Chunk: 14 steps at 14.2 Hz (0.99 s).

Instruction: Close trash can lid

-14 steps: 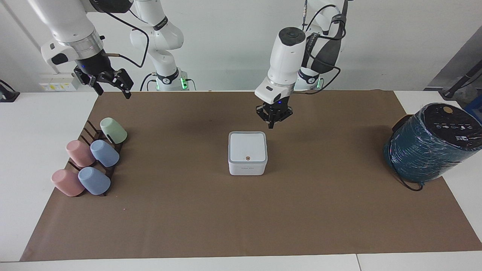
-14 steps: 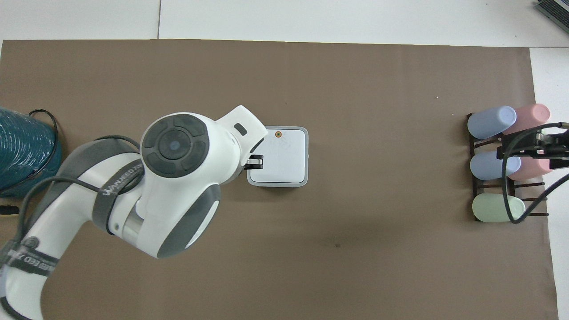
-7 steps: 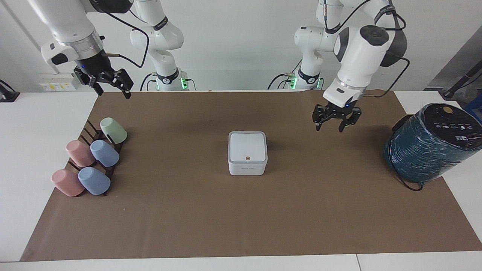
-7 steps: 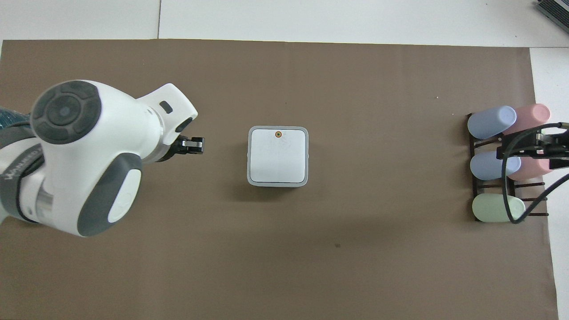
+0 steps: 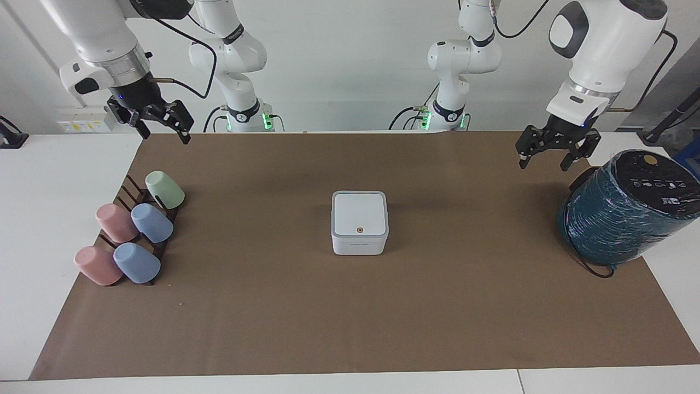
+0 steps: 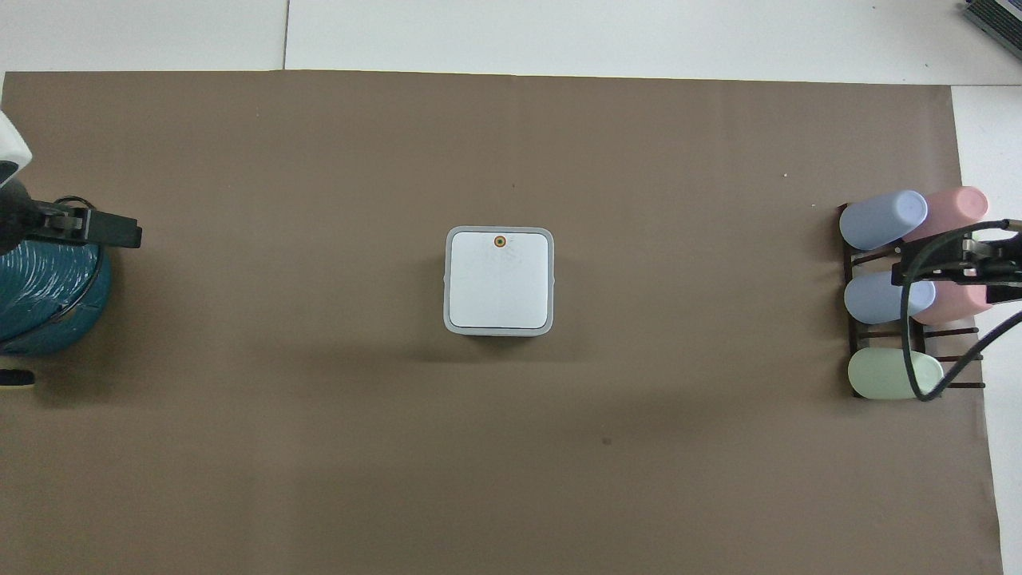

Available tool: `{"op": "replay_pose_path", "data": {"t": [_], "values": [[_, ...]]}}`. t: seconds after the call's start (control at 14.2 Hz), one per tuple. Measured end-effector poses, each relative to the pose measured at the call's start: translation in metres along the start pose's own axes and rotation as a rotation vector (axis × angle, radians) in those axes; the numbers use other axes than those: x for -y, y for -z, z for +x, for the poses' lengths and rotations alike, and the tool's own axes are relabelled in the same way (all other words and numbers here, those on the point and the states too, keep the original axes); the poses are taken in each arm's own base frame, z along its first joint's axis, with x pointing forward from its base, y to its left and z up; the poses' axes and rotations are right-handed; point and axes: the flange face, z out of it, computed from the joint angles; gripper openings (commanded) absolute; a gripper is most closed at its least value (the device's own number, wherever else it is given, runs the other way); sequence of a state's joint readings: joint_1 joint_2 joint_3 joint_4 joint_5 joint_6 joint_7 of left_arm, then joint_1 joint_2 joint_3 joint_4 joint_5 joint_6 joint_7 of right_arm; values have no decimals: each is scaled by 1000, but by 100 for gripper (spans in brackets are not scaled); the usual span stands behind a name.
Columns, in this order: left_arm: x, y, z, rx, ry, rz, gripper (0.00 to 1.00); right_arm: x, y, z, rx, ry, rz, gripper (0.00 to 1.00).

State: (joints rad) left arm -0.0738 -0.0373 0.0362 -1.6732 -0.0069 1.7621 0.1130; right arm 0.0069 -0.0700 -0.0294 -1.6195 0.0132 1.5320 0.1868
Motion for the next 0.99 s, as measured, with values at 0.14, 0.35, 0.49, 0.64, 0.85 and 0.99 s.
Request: {"op": "replay_pose_path", "data": {"t": [0.14,0.35,0.49,0.64,0.85,0.99], "values": [[10,15,-2,4,18,2,100,0,0,0,0,0,0,100],[15,30,-4,28,28,0,100,0,0,0,1,0,0,100],[15,34,-4,44,28,-2,100,0,-1,0,1,0,0,100],[19,35,-7,65,36,-4,100,0,-1,0,2,0,0,100],[30,37,-10,76,56,-4,100,0,-1,0,2,0,0,100],[32,37,-11,77,64,-4,100,0,-1,0,2,0,0,100]]}}
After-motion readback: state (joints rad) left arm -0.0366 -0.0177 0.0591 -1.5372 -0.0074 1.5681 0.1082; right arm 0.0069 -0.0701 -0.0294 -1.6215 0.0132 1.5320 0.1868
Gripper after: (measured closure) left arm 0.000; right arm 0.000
